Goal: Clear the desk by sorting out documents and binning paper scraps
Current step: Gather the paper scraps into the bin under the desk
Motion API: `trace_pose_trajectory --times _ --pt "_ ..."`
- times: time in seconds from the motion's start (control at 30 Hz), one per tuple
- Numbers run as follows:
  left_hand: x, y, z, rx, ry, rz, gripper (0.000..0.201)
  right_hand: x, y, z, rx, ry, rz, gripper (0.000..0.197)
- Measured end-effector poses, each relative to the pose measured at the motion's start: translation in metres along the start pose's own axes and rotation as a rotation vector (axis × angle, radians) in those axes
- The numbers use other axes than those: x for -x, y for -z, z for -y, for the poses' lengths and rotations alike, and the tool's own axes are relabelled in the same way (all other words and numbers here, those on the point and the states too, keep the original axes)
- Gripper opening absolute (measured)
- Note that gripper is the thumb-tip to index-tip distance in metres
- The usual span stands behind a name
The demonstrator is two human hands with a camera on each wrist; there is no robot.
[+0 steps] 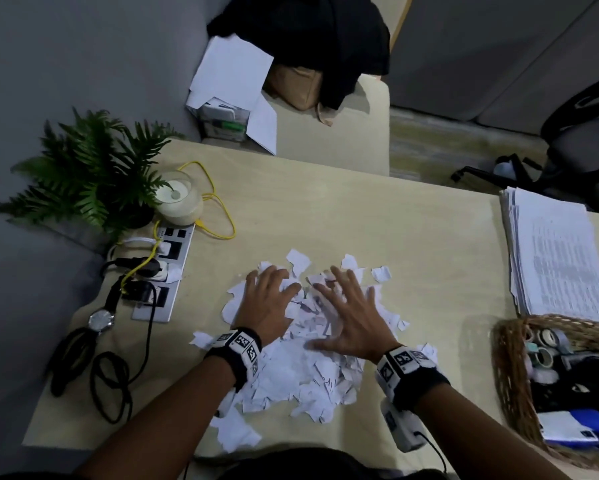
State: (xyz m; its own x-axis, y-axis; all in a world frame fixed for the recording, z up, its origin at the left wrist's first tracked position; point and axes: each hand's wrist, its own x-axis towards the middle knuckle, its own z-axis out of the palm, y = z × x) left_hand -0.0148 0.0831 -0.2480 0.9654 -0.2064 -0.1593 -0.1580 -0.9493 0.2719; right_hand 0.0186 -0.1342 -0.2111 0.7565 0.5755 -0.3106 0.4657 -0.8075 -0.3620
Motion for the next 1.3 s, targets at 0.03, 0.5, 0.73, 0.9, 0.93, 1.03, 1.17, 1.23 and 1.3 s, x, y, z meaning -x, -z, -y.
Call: trace_pose_trajectory --times 0.03,0.5,0.73,0.9,0.93,1.03,1.17,1.23,1.3 --pt "-0.001 0.002 -0.001 0.002 -0.011 -0.006 0.066 -0.001 -0.005 0.003 0.04 0.0 0.047 0.113" --pt "-0.019 0.036 -0.004 0.422 0.169 -0.338 0.034 0.008 -0.023 -0.02 0.027 0.067 -0.276 0.017" --pt "-0.046 0.069 -0.025 0.537 0.189 -0.416 0.019 0.011 0.018 -0.041 -0.263 -0.236 -0.475 0.014" --pt "-0.05 0.057 -0.036 0.628 0.364 -0.16 0.021 0.035 0.026 -0.061 -0.349 -0.376 -0.416 0.023" --pt "-0.049 0.053 -0.038 0.629 0.376 -0.099 0.023 0.041 0.023 -0.064 -0.328 -0.408 -0.37 0.026" --pt "-0.044 0.044 -0.044 0.403 0.327 -0.044 0.041 0.056 0.015 -0.073 -0.172 -0.449 -0.374 0.035" --pt "-0.041 0.044 -0.069 0.079 0.151 -0.11 0.066 0.066 0.005 -0.077 -0.036 -0.393 -0.288 0.07" --pt "-0.042 0.034 -0.081 0.0 0.119 0.03 0.074 0.06 0.001 -0.075 -0.02 -0.341 -0.158 0.092" --pt "-0.039 0.017 -0.088 -0.02 0.151 0.165 0.086 0.05 -0.002 -0.07 -0.008 -0.301 -0.086 0.109"
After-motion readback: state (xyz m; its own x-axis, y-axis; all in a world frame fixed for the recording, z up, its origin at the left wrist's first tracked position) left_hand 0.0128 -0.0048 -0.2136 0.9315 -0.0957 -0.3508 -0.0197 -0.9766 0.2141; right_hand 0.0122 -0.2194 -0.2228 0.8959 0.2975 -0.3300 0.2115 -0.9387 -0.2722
